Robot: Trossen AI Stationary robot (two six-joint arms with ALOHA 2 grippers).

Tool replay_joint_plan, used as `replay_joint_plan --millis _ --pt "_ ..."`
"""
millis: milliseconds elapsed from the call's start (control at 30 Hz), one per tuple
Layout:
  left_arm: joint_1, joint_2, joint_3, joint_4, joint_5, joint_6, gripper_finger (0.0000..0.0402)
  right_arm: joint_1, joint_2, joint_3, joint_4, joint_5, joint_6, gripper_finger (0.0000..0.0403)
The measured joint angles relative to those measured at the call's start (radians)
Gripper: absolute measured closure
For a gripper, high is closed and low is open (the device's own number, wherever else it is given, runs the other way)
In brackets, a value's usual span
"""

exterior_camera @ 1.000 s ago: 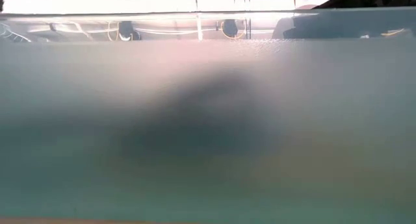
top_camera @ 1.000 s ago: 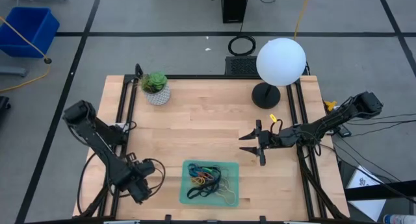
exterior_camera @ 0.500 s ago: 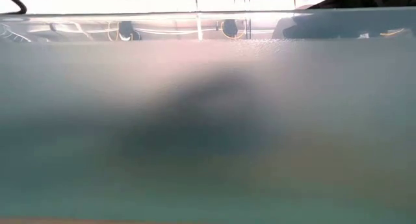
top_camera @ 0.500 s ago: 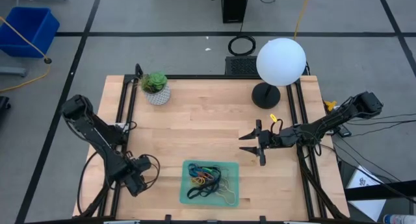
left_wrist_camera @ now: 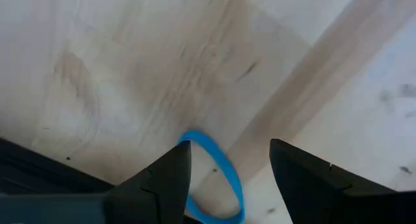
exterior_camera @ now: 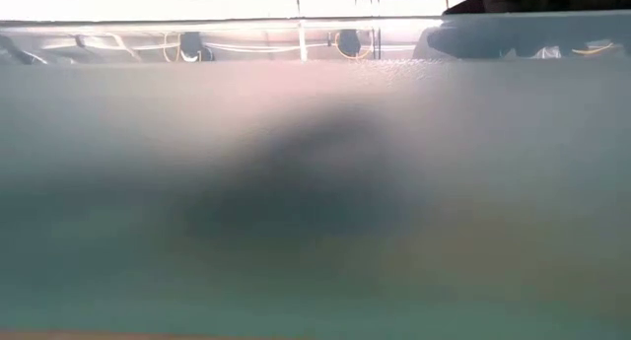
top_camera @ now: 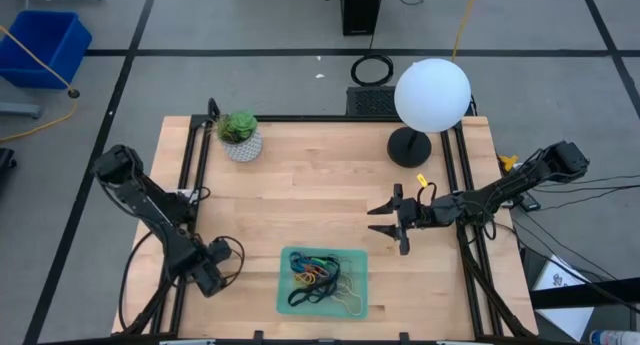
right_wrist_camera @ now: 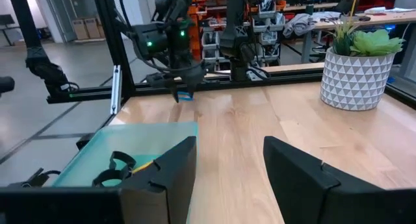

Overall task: Pick and place rubber bands into bin
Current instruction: Put the small blue rubberband into the green bin

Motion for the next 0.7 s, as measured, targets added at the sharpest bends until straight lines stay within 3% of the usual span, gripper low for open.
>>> replay_joint_plan --millis 200,700 --pt "0.001 -0.004 -0.045 0.038 0.051 -0.027 0.0186 0.000 0.000 0.000 0.000 0.002 0.015 0.0230" --pt "0.000 -0.002 -0.060 0.090 0.041 0.003 0.0185 0.000 0.000 0.000 -0.001 0.001 0.015 0.0228"
